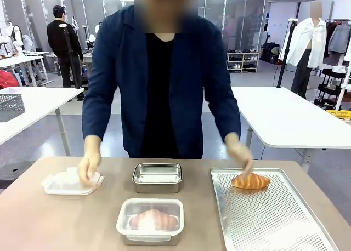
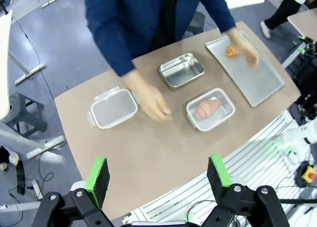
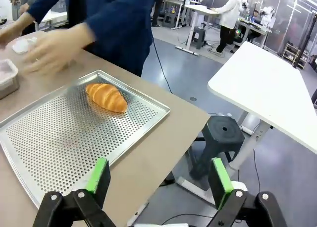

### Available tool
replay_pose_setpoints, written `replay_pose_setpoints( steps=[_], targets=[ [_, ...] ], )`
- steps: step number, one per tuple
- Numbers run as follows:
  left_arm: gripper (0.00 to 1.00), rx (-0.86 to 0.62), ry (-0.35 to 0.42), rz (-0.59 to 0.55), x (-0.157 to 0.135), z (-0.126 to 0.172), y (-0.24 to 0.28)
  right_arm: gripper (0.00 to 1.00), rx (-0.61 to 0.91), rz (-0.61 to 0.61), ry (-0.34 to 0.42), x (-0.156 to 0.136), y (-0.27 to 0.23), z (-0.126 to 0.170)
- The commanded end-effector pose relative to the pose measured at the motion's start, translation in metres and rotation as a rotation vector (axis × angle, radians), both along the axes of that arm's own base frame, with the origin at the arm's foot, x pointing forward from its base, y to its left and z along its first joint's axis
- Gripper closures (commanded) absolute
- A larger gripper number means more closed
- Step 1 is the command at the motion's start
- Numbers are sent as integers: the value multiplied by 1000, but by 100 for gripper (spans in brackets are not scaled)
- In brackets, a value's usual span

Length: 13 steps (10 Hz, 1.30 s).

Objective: Place the bread into the airtight container.
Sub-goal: Pick up a Butter Roll and place it into an empty Airtight Container.

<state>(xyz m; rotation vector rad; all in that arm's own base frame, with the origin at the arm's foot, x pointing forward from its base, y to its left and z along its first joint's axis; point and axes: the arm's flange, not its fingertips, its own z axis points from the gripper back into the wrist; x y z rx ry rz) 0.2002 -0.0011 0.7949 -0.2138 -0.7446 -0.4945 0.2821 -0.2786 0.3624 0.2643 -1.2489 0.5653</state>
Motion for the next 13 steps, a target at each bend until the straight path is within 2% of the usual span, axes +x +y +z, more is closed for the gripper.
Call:
replay_pose_setpoints(
  steps=[1, 10, 11, 13],
  targets=[
    [0, 6, -1, -13, 0, 0, 0, 0, 4, -5, -11, 1, 1, 0],
    [0, 6, -1, -13, 0, 0, 0, 0, -2, 1, 1, 0, 0, 0],
    [0, 6, -1, -13, 0, 0, 0, 0, -93, 81, -2, 9, 23, 29],
    [0, 6, -1, -13, 0, 0, 0, 0, -303, 281, 15, 51, 87, 74]
  ],
)
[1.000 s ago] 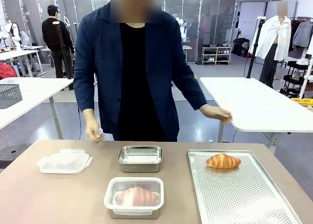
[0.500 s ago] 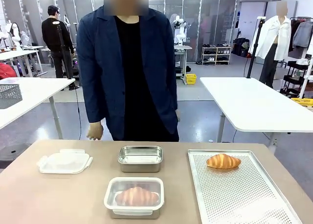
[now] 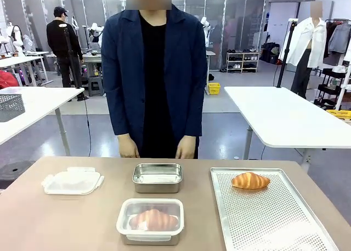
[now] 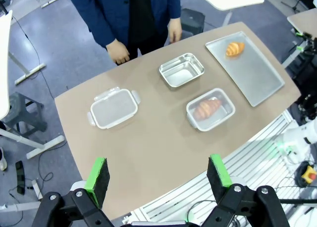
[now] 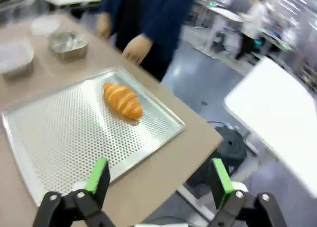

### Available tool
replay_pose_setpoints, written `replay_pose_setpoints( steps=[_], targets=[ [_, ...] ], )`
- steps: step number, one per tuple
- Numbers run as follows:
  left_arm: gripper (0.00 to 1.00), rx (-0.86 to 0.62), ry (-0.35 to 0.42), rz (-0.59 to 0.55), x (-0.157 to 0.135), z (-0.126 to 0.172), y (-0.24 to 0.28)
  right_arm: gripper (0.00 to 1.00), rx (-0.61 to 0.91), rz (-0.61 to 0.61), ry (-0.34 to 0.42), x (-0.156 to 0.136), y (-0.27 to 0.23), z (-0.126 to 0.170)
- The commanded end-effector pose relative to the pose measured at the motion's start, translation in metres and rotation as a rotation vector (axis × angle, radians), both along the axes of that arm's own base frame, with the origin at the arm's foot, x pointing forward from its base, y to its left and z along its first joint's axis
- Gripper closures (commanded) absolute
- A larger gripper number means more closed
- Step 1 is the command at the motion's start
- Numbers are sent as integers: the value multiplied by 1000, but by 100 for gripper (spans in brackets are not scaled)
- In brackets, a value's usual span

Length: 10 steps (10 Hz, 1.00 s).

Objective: Place the bread into the airtight container.
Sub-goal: Pick up a Butter Roll and place it into an empty Airtight Container.

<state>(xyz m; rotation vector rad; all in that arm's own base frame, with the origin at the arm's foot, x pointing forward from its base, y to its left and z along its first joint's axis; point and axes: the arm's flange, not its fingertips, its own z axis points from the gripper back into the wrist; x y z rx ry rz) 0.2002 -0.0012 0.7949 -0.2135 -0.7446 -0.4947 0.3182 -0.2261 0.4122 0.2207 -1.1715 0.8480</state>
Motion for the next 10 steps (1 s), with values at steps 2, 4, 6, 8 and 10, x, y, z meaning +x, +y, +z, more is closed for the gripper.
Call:
replay_pose_setpoints(
  steps=[2, 4, 6, 8, 10],
  targets=[
    [0, 6, -1, -13, 0, 0, 0, 0, -305, 259, 48, 63, 101, 33],
    [0, 6, -1, -13, 0, 0, 0, 0, -547, 423, 66, 105, 158, 40],
    [0, 6, -1, -13, 0, 0, 0, 0, -677, 534, 95, 141, 199, 38],
    [0, 6, -1, -13, 0, 0, 0, 0, -764, 512, 157, 162, 229, 17],
    [0, 6, -1, -13, 0, 0, 0, 0, -697, 489, 198, 165, 237, 7]
  ],
)
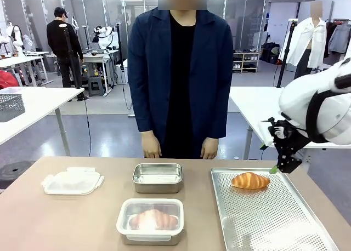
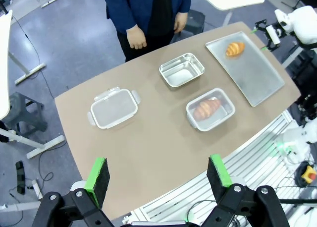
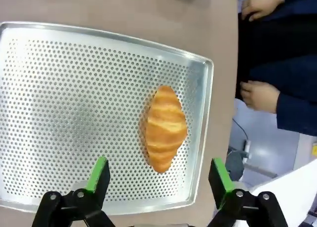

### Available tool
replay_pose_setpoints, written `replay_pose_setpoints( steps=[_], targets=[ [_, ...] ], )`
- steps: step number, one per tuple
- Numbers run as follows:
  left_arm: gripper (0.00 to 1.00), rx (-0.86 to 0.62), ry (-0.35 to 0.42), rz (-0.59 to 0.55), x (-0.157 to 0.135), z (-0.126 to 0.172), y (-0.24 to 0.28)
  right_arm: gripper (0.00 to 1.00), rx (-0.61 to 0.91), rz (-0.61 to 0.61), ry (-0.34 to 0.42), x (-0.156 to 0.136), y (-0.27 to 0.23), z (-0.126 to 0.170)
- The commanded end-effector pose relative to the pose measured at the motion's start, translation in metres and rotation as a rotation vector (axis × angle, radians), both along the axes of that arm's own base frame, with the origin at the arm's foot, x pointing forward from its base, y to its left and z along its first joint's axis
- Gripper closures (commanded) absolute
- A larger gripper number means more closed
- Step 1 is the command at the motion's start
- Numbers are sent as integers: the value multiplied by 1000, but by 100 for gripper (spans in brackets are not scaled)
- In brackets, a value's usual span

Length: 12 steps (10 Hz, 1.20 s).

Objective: Place the bread into the airtight container.
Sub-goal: Pick up a Butter Roll and place it into an empty Airtight Container.

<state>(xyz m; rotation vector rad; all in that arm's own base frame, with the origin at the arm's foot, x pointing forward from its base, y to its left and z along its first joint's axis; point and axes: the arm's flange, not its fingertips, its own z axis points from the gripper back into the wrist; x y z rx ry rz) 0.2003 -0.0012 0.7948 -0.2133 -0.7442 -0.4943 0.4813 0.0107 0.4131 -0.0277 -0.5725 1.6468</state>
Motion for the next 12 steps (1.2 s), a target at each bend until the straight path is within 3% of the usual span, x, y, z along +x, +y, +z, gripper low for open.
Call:
replay_pose_setpoints(
  steps=[1, 6, 12],
  targets=[
    [0, 6, -2, -14, 0, 0, 0, 0, -6, 25, -22, -3, -3, 9],
    [0, 6, -2, -14, 0, 0, 0, 0, 1, 6, -18, -1, -2, 8],
    [0, 6, -2, -14, 0, 0, 0, 0, -119, -91, 75, 49, 27, -36]
  ],
)
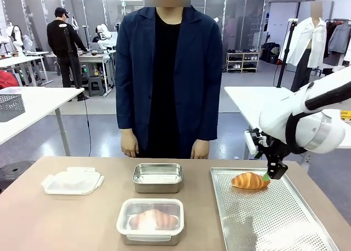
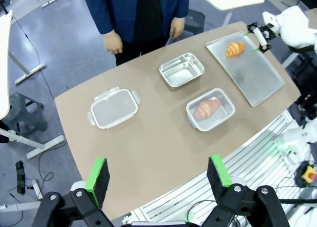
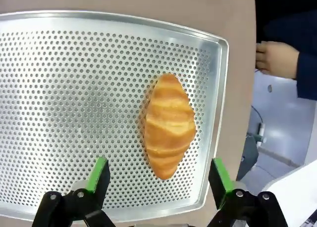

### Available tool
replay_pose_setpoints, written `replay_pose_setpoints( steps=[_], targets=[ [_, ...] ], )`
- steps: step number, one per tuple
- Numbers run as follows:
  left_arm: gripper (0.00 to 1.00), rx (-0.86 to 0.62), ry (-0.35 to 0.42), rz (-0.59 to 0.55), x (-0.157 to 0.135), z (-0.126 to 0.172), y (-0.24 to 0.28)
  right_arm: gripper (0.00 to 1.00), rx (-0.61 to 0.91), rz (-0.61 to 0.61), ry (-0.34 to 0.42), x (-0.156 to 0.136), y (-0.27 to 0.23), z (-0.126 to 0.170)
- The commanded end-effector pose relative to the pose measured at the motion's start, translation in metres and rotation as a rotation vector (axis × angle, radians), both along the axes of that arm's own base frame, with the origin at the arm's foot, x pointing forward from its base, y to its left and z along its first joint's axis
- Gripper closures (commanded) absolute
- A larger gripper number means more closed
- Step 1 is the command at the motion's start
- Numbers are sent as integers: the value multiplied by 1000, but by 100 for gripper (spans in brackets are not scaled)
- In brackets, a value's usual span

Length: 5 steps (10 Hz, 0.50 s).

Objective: Place the bread into the airtight container.
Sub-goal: Pick up a Butter Roll and place it into an empty Airtight Container.

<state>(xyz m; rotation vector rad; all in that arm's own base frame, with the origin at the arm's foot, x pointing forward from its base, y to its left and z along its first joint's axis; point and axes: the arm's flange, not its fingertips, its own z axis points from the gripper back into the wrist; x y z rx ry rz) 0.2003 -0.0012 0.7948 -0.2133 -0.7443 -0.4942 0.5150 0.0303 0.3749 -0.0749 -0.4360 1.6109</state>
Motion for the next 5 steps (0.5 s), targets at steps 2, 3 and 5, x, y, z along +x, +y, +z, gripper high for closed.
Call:
replay_pose_setpoints(
  steps=[2, 3, 5],
  targets=[
    [0, 6, -2, -14, 0, 0, 0, 0, -11, -25, 40, 30, 10, -13],
    [0, 6, -2, -14, 0, 0, 0, 0, -17, -25, 53, 38, 12, -20],
    [0, 6, -2, -14, 0, 0, 0, 0, -23, -42, 79, 51, 16, -33]
  ],
)
